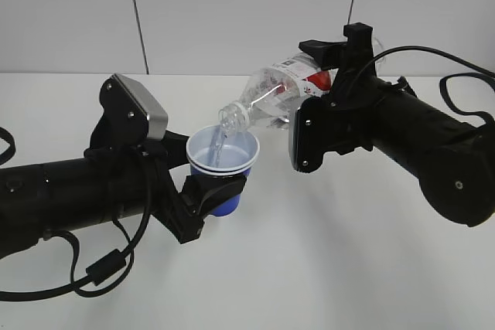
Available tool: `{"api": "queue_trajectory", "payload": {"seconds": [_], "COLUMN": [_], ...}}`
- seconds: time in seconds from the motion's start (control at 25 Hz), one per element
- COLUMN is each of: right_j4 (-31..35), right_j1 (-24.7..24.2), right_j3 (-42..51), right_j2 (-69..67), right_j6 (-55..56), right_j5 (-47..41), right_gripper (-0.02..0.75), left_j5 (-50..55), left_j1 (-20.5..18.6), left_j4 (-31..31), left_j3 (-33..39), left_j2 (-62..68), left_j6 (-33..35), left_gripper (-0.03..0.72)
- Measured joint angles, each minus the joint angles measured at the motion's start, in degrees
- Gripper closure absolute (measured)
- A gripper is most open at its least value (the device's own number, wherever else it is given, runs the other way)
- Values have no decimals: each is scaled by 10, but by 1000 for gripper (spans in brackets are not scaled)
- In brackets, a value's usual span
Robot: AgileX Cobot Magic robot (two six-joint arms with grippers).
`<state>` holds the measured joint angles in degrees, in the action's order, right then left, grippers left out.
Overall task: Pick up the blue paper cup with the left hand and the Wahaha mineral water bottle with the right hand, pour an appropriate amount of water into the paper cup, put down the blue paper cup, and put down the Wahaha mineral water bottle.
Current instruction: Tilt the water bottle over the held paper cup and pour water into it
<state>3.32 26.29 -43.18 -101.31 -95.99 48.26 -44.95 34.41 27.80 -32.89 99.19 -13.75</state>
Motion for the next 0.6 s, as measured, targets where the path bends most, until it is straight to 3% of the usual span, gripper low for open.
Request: {"api": "queue_trajectory", "payload": {"seconds": [0.6], "right_j4": [0], "right_j1": [0], "right_j3": [0], "right_j2": [0], "right_j6": [-3], "right_j5": [0], "right_gripper": [235], "left_j5": [2], "left_j1": [0], "left_j4": [1], "left_j3": [0], "left_j2": [0], "left_j6": [0], "left_gripper": [153]}}
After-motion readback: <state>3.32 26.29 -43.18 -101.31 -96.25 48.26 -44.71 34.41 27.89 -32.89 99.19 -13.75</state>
